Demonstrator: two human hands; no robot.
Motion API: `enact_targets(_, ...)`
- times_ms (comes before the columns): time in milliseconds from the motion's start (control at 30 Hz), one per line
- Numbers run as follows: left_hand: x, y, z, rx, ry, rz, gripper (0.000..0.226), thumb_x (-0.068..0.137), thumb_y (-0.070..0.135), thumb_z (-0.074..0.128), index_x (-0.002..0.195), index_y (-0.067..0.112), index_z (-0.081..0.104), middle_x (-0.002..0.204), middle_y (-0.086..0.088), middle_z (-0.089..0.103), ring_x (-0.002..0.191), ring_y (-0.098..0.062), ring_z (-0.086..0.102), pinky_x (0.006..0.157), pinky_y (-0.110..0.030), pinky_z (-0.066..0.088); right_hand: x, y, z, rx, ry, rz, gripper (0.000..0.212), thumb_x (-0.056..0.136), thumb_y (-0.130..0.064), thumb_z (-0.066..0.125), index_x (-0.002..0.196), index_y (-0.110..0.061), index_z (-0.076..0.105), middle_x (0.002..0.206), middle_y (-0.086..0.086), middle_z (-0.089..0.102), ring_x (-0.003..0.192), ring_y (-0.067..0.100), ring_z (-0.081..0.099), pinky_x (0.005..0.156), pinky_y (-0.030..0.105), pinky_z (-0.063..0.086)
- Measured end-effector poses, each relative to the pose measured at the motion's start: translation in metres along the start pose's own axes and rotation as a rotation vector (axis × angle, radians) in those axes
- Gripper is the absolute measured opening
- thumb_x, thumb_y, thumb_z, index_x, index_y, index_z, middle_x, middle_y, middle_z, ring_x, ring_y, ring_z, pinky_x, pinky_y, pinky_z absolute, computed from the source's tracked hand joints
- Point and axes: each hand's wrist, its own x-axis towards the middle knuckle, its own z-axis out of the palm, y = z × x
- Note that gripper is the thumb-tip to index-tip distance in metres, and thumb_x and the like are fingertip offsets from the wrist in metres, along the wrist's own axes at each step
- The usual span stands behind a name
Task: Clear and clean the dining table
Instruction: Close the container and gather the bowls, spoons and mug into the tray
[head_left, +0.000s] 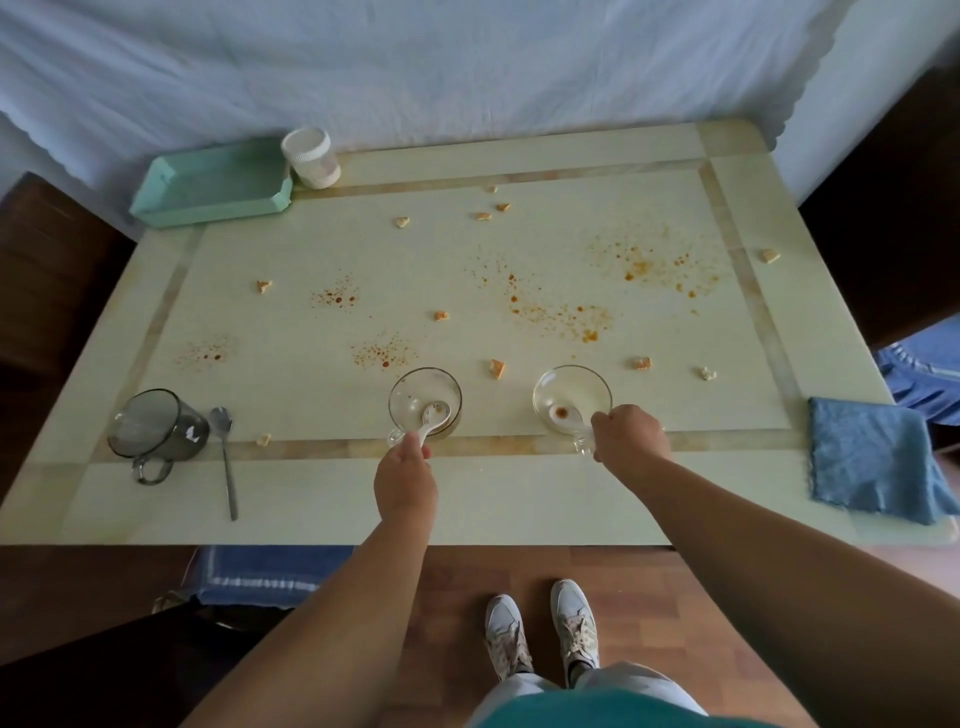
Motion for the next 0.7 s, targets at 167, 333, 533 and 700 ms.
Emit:
enact_targets(167,-0.001,0.0,-0.014,-0.08,0.165,-0.177,0.05,0.103,0.04,0.029,0.119,0.002,0.057,0.113,-0.017,0.064,0.105,-0.036,0.059,0.082,-0.039,0.041,0.003,0.002,-0.001,0.228,-0.012,0.156,0.03,0.092,-0.026,0.043,0.076,-0.006,0.058,0.083,0.013,0.065,0.073,0.029,0.06,0.07,0.041,0.053)
enact_targets(333,0.015,-0.002,-0.025,-0.2,0.198,-0.236,0.041,0.102,0.033,0.04,0.132,0.006,0.047,0.128,-0.018,0.058,0.116,-0.035,0.055,0.083,-0.033,0.035,0.0,-0.005,-0.004,0.767,-0.163,0.421,0.025,0.097,-0.028,0.05,0.091,-0.005,0.056,0.084,0.013,0.064,0.064,0.021,0.058,0.058,0.031,0.049)
enact_targets(533,0.034,0.0,-0.014,-0.239,-0.043,-0.242,0.038,0.099,0.036,0.04,0.123,0.012,0.057,0.105,-0.013,0.066,0.088,-0.032,0.063,0.075,-0.039,0.053,0.001,0.004,0.002,0.864,-0.318,0.43,0.029,0.101,-0.03,0.045,0.106,-0.005,0.058,0.086,0.013,0.07,0.061,0.019,0.058,0.056,0.028,0.045)
enact_targets(700,0.03,0.005,-0.012,-0.277,-0.141,-0.349,0.034,0.097,0.037,0.042,0.099,0.009,0.061,0.068,-0.005,0.053,0.05,-0.02,0.045,0.051,-0.026,0.037,0.003,0.003,0.01,0.904,-0.365,0.422,0.03,0.1,-0.029,0.047,0.119,-0.007,0.053,0.093,0.014,0.073,0.062,0.02,0.061,0.053,0.026,0.044)
